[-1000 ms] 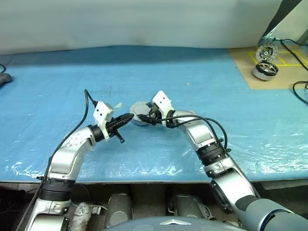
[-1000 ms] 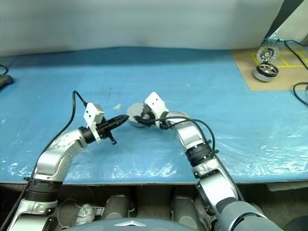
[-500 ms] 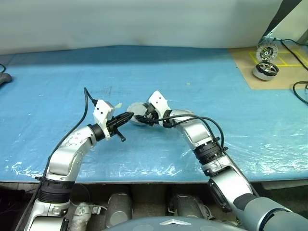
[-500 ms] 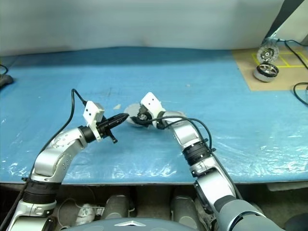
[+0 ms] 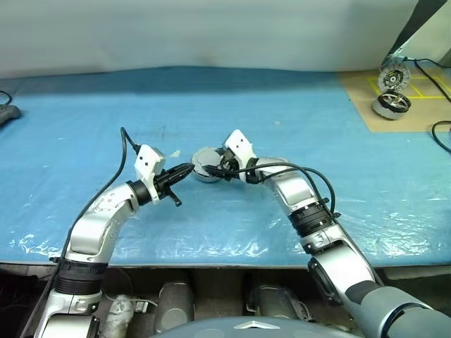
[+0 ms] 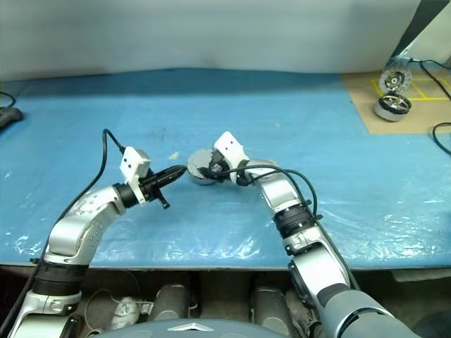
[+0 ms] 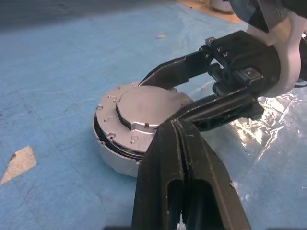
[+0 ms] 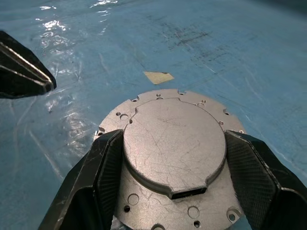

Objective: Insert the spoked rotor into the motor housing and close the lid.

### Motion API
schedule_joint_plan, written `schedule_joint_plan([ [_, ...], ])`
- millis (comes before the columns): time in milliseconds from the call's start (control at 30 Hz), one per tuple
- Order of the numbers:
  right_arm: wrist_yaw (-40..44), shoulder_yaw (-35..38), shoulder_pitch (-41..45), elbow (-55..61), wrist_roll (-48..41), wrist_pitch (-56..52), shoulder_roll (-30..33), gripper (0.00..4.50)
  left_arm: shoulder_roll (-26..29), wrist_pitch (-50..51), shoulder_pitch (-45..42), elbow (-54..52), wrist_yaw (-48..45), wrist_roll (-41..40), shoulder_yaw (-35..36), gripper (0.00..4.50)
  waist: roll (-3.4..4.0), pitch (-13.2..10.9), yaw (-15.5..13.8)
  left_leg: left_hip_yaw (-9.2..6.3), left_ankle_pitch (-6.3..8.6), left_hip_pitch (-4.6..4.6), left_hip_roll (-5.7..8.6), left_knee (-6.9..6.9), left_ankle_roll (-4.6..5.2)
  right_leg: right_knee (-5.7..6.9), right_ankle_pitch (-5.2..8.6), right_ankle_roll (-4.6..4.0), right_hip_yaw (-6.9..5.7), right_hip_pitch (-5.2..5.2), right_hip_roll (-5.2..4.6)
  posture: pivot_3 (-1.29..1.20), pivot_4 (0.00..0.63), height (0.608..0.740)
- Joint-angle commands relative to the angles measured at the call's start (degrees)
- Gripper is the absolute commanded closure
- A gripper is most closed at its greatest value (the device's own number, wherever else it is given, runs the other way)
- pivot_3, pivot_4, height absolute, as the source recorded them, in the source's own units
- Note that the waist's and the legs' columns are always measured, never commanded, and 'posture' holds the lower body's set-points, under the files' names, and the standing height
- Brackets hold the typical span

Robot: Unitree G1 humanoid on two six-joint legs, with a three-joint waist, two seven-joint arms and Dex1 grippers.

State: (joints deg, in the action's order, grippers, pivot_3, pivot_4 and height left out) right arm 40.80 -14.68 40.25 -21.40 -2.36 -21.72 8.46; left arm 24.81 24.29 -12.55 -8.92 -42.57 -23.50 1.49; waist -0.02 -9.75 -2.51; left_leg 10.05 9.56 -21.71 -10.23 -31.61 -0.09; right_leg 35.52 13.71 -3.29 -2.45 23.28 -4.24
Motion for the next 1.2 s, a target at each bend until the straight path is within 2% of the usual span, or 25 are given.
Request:
schedule_joint_plan([
  [33,0.8,0.9,1.9,3.8,-1.4,-0.1,-0.2,1.55,0.7,-2.2,0.1,0.8,-1.4,0.2,0.3,4.5,-0.01,0.0,0.0,0.0,0.0,0.0,0.0,0.0,0.0,0.0,0.0,0.0,0.0,0.0,0.0,0.0,0.15,0.74],
  [600,0.1,0.7,1.5,1.3,-0.6,0.4,-0.8,1.55,-2.2,-9.2,-6.9,9.5,4.2,1.6,4.8,4.5,-0.06,0.0,0.0,-0.01,-0.02,-0.08,0.0,-0.04,0.01,0.01,0.0,0.0,-0.02,0.04,0.0,0.0,0.15,0.74],
  [933,-0.4,0.4,0.4,1.8,-0.2,0.8,-0.6,1.55,-4.2,-20.7,-20.0,34.3,18.6,5.7,12.9,4.5,-0.19,-0.1,0.0,-0.08,-0.03,-0.14,0.01,-0.16,-0.01,0.07,-0.02,0.01,-0.05,0.04,0.0,0.0,0.15,0.74],
  [1133,-0.6,0.4,-0.1,2.1,-0.1,0.7,-0.1,1.55,-4.2,-21.4,-28.5,47.3,28.2,3.9,19.0,4.5,-0.26,-0.2,-0.1,-0.21,-0.06,-0.28,-0.01,-0.25,0.04,0.07,-0.02,0.01,-0.21,0.05,0.0,0.0,0.15,0.74],
  [1200,-0.6,0.2,-0.3,2.2,0.0,0.8,0.0,1.55,-5.1,-18.4,-29.8,47.7,24.7,0.5,19.9,4.5,-0.3,-0.2,-0.2,-0.28,-0.02,-0.34,-0.03,-0.37,0.0,0.1,-0.02,0.01,-0.28,0.04,-0.01,0.0,0.15,0.74],
])
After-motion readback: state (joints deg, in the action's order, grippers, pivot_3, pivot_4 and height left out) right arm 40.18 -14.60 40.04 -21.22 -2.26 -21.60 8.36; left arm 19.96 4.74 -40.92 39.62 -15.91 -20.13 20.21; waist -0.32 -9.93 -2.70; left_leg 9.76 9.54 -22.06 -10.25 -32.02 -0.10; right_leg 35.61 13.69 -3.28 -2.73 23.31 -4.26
